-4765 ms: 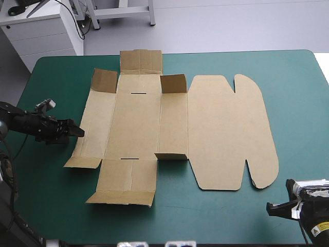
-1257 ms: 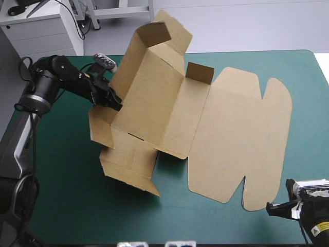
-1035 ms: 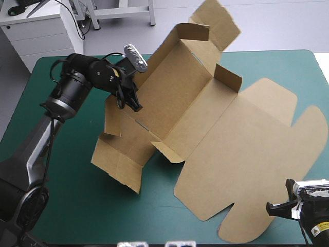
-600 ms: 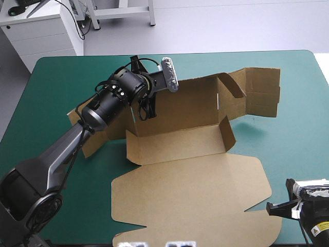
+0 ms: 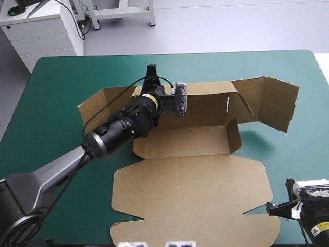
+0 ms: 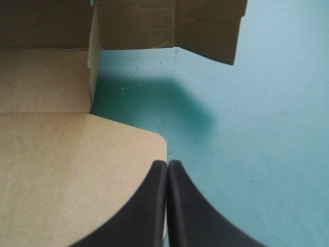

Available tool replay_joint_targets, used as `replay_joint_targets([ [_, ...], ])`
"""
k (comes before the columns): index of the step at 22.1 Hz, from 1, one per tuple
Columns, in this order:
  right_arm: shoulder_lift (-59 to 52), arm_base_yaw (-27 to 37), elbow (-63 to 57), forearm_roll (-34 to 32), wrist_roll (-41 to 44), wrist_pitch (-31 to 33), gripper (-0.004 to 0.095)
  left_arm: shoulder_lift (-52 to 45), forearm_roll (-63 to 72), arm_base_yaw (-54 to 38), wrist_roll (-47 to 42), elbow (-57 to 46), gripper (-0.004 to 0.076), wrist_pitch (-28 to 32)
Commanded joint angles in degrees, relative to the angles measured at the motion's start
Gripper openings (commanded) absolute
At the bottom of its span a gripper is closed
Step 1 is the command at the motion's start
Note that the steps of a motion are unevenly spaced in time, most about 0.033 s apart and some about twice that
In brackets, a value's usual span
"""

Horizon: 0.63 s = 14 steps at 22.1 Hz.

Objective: Fold the box

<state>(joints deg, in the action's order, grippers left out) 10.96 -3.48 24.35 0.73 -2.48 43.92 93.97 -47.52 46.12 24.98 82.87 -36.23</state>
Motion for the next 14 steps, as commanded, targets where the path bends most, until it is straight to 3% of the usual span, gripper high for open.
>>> replay_joint_targets([
  [1,0.75,0.46,1.50,-0.30,-0.39,-4.30,-0.0019,-6.61,-12.73,1.01,-9.54,-7.46,-0.0008,8.41],
  [4,0.75,0.46,1.50,-0.30,-0.39,-4.30,-0.0019,-9.41,-21.02,2.38,-15.81,-14.45,-0.0008,11.82],
  [9,1.70,0.46,3.36,4.50,-0.39,-2.95,-0.0019,-9.77,-40.31,2.62,-35.78,-18.99,-0.0008,10.17],
  [14,7.58,0.46,9.62,5.58,-0.67,-2.46,-0.0019,-9.77,-42.30,2.62,-37.83,-18.99,-0.0008,10.71],
])
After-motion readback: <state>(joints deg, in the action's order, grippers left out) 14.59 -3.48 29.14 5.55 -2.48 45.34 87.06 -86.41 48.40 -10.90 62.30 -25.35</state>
